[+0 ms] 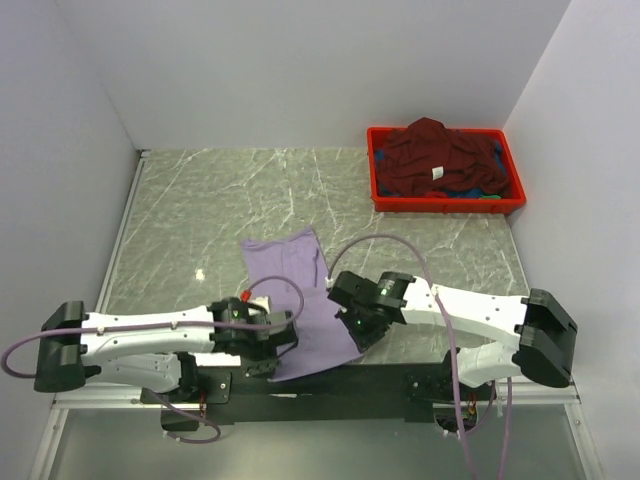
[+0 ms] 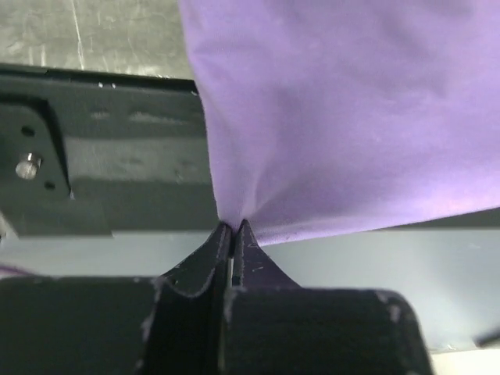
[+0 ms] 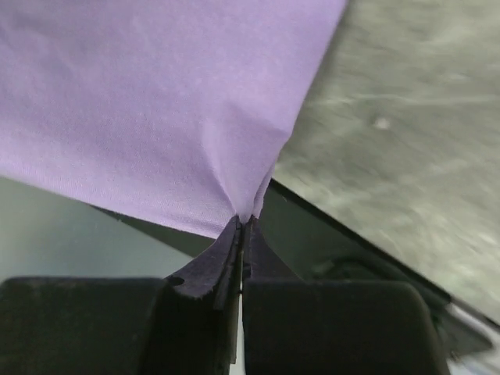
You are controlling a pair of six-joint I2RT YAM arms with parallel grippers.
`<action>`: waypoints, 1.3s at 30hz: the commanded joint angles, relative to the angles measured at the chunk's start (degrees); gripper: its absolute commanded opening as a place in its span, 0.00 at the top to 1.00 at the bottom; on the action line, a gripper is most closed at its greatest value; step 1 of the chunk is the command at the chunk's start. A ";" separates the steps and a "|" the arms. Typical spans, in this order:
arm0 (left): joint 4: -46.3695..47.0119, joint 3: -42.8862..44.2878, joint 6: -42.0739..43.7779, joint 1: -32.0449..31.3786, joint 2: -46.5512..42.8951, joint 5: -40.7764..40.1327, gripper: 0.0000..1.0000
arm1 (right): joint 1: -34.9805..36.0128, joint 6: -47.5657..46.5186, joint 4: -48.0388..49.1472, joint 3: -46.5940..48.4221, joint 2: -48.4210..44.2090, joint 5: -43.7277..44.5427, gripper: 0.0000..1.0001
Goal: Fold and stack the t-shirts
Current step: Fold the tshirt
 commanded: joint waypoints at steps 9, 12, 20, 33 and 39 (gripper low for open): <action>-10.86 22.25 25.38 29.44 1.09 -10.99 0.99 | -12.20 -9.39 -16.95 33.39 8.04 8.20 1.00; -5.60 23.14 32.24 37.09 2.86 -8.90 0.99 | -14.94 -11.68 -16.25 40.42 13.39 8.20 1.00; 8.99 22.00 39.37 51.07 8.31 -5.11 0.99 | -21.88 -14.67 -11.25 53.78 26.77 6.27 1.00; 30.80 16.72 41.75 59.61 21.83 -5.45 0.98 | -27.34 -13.01 2.81 60.31 42.33 5.30 1.00; 36.69 15.67 41.48 60.84 26.23 -7.83 0.97 | -28.04 -12.13 9.32 58.72 45.50 5.30 1.00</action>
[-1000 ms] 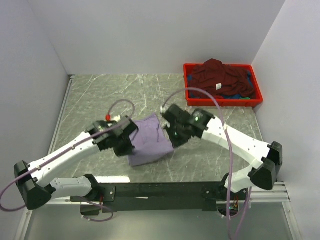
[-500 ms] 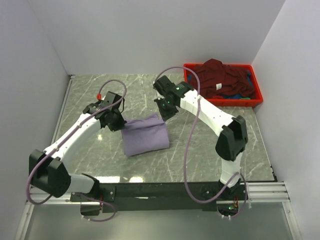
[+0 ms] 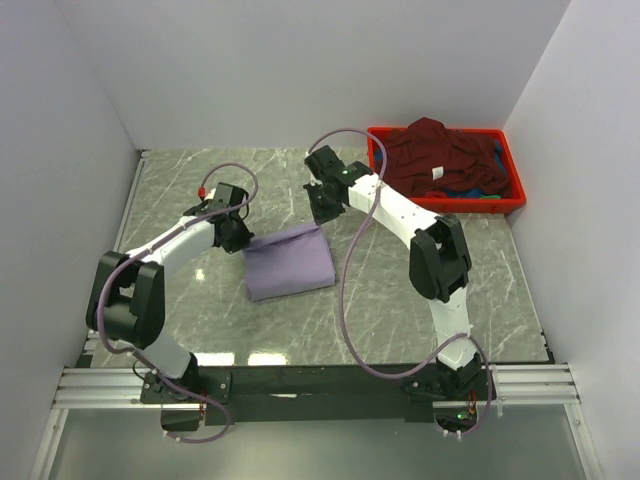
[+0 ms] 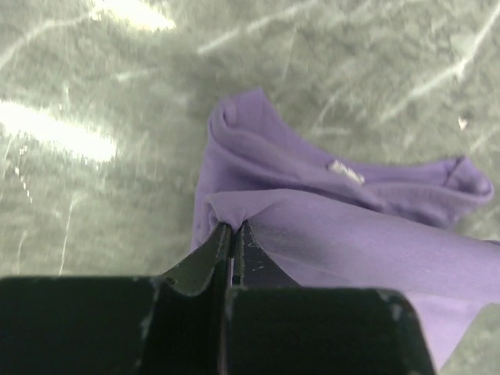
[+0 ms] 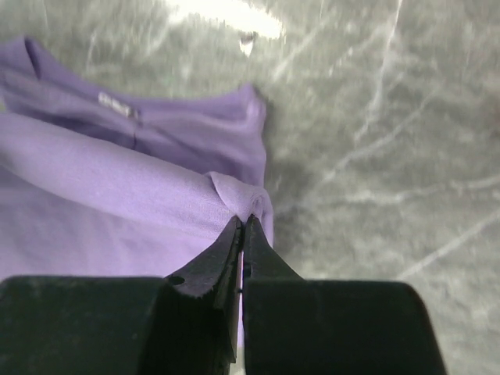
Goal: Fold and stack the t-shirts
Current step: Fold the tshirt
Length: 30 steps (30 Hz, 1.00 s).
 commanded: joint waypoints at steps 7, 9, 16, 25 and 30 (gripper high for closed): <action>7.99 -1.05 0.65 1.11 3.35 -4.93 0.92 | -1.84 2.70 9.14 -2.11 2.89 1.13 0.91; 7.64 -0.79 0.57 1.11 3.26 -5.38 0.85 | -2.19 3.32 9.94 -2.64 2.19 -0.09 0.79; 6.05 -2.02 -0.58 1.11 -4.72 -7.14 0.53 | -3.51 5.07 11.43 -4.83 -5.18 0.86 0.58; 18.34 -14.48 1.18 0.23 -18.53 7.69 0.25 | -4.57 5.16 34.86 -23.72 -16.18 -23.86 0.54; 28.44 -16.26 -0.04 0.05 -14.06 13.87 0.34 | -4.92 10.16 44.90 -27.07 -12.67 -32.35 0.54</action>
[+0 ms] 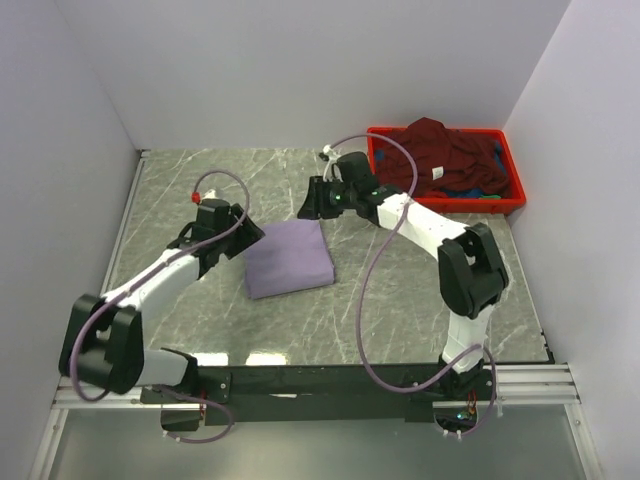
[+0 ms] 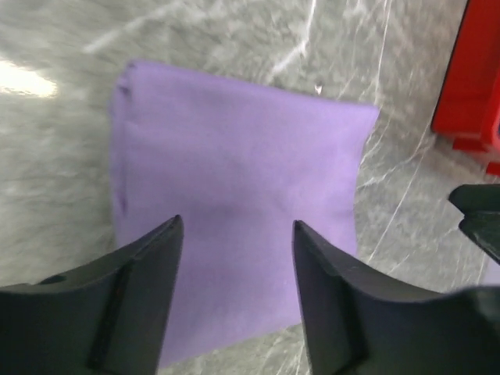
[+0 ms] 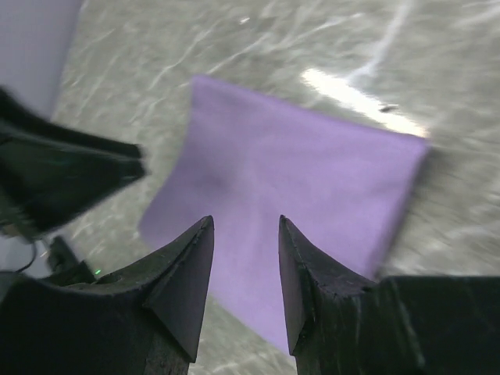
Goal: Fold and stack the t-shirts
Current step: Fold the tshirt
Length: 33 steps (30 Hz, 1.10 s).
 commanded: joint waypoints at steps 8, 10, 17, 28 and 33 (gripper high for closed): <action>17.38 7.39 0.10 2.90 20.33 5.59 0.48 | -3.73 14.92 26.05 1.89 16.64 -17.34 0.54; 18.35 8.70 -0.16 4.22 24.55 5.41 0.48 | -4.35 15.37 24.13 6.19 22.24 -16.37 0.54; 14.75 12.75 1.15 5.99 29.33 5.94 0.45 | -6.11 16.87 22.97 9.03 25.98 -16.37 0.50; 9.91 3.27 0.46 3.00 1.32 8.82 0.31 | -4.71 28.72 43.75 -17.85 1.12 -25.42 0.46; 10.87 -4.81 -3.41 -2.62 -5.56 10.60 0.42 | -2.95 35.50 54.52 -29.46 -3.03 -28.68 0.46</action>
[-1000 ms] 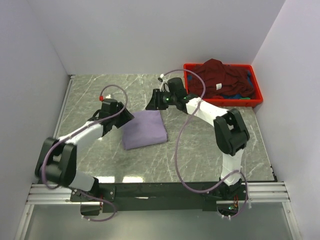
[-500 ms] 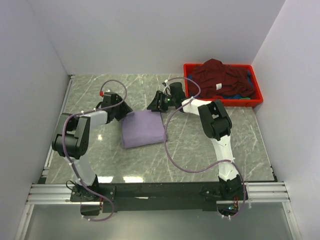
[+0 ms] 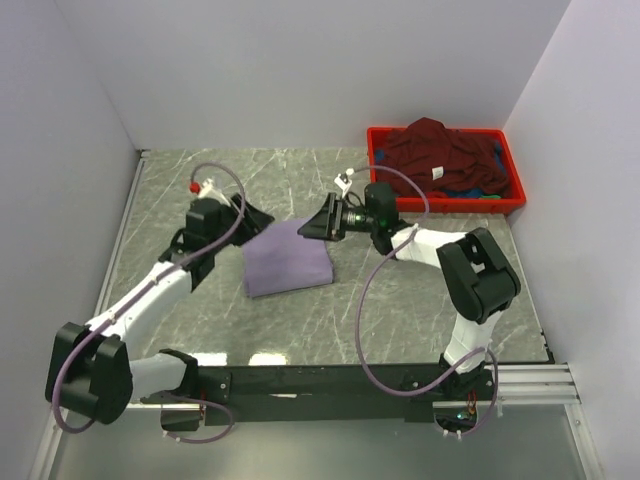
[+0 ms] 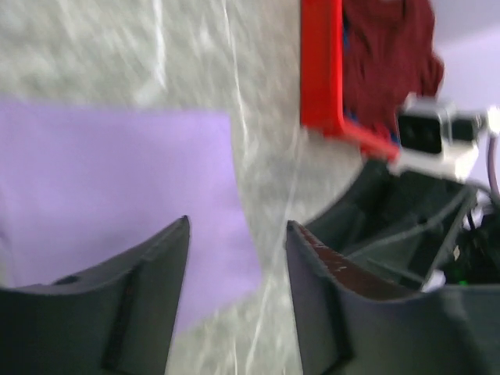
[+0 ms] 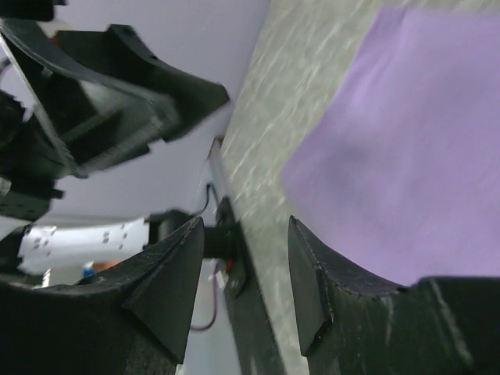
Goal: Fold and stack the t-shirts
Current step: Fold the tshirt
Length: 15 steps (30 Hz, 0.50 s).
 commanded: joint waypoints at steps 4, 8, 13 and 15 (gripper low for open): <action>4.59 -12.64 -5.39 -3.42 -1.10 2.77 0.50 | 1.36 4.72 13.38 -8.09 1.37 -4.62 0.46; 8.56 -20.11 -8.99 -2.72 0.58 0.58 0.56 | 1.36 6.92 19.03 -12.48 6.99 -5.15 0.47; 13.31 -30.75 -12.25 1.32 -0.21 -0.13 0.58 | -0.39 6.93 24.13 -16.18 14.46 -4.97 0.47; 12.71 -31.98 -12.08 3.08 -1.26 0.48 0.57 | -1.27 6.40 23.96 -17.15 15.35 -4.62 0.47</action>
